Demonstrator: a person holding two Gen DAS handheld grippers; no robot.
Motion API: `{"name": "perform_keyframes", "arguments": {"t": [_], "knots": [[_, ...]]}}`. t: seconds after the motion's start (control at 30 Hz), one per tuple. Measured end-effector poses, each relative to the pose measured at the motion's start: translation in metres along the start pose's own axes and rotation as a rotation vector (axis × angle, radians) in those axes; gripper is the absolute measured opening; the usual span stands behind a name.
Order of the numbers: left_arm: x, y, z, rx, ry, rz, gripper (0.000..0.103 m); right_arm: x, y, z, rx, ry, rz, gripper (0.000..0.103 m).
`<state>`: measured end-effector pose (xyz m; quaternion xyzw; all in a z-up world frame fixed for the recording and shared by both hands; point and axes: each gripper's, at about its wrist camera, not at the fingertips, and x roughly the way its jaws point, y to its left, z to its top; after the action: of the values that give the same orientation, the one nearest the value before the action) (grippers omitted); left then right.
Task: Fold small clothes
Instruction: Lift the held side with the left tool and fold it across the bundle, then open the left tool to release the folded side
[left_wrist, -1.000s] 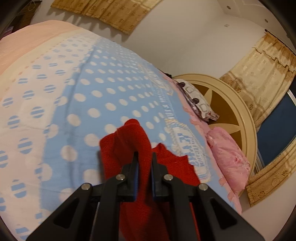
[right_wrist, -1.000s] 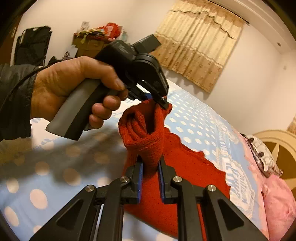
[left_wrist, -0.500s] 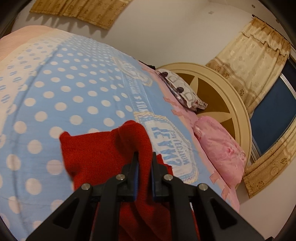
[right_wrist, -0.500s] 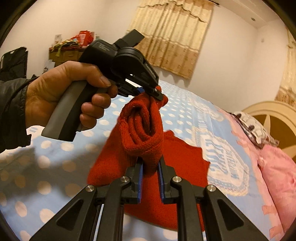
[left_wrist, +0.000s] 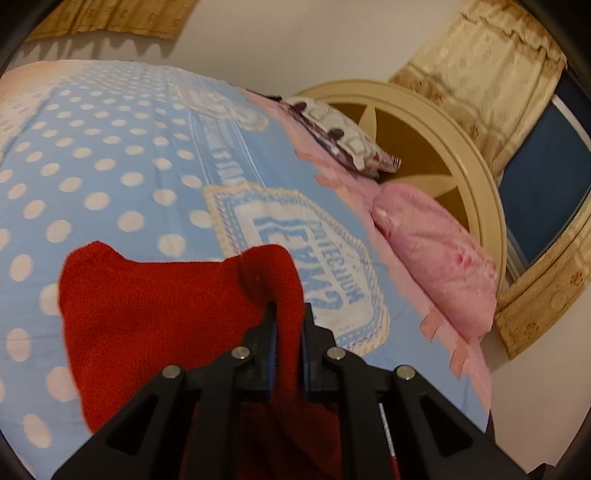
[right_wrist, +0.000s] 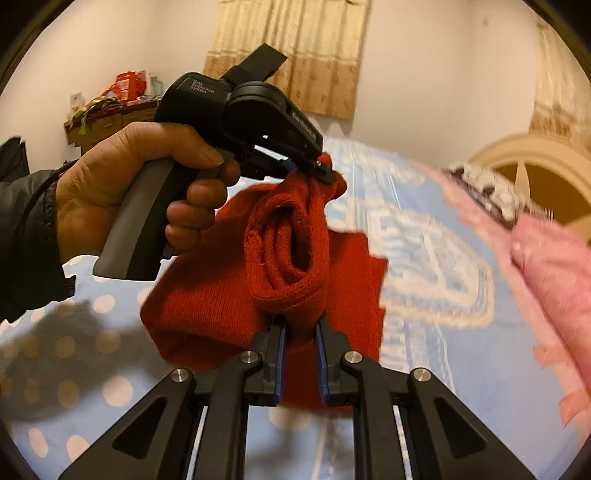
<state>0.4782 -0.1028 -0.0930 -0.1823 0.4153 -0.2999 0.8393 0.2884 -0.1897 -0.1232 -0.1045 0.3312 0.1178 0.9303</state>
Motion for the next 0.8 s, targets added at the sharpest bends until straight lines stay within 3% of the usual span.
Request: {"name": "perform_keyframes", "arguments": {"t": [0.27, 0.4, 0.5, 0.63, 0.73, 0.8], "knots": [[0.028, -0.019, -0.007, 0.058, 0.057, 0.03, 0.011, 0.005, -0.028, -0.012, 0.122, 0.066, 0.062, 0.014], [0.037, -0.033, -0.012, 0.14, 0.086, 0.078, 0.013, 0.013, -0.042, -0.02, 0.196, 0.131, 0.13, 0.014], [0.039, -0.041, -0.016, 0.177, 0.089, 0.086, 0.014, 0.015, -0.051, -0.026, 0.242, 0.156, 0.141, 0.014], [0.018, -0.055, -0.017, 0.234, 0.036, 0.075, 0.02, 0.012, -0.064, -0.034, 0.306, 0.186, 0.148, 0.014], [-0.012, -0.061, -0.022, 0.288, -0.022, 0.106, 0.044, 0.006, -0.071, -0.038, 0.314, 0.204, 0.133, 0.015], [-0.033, -0.057, -0.03, 0.305, -0.062, 0.143, 0.065, -0.003, -0.074, -0.037, 0.288, 0.196, 0.081, 0.03]]}}
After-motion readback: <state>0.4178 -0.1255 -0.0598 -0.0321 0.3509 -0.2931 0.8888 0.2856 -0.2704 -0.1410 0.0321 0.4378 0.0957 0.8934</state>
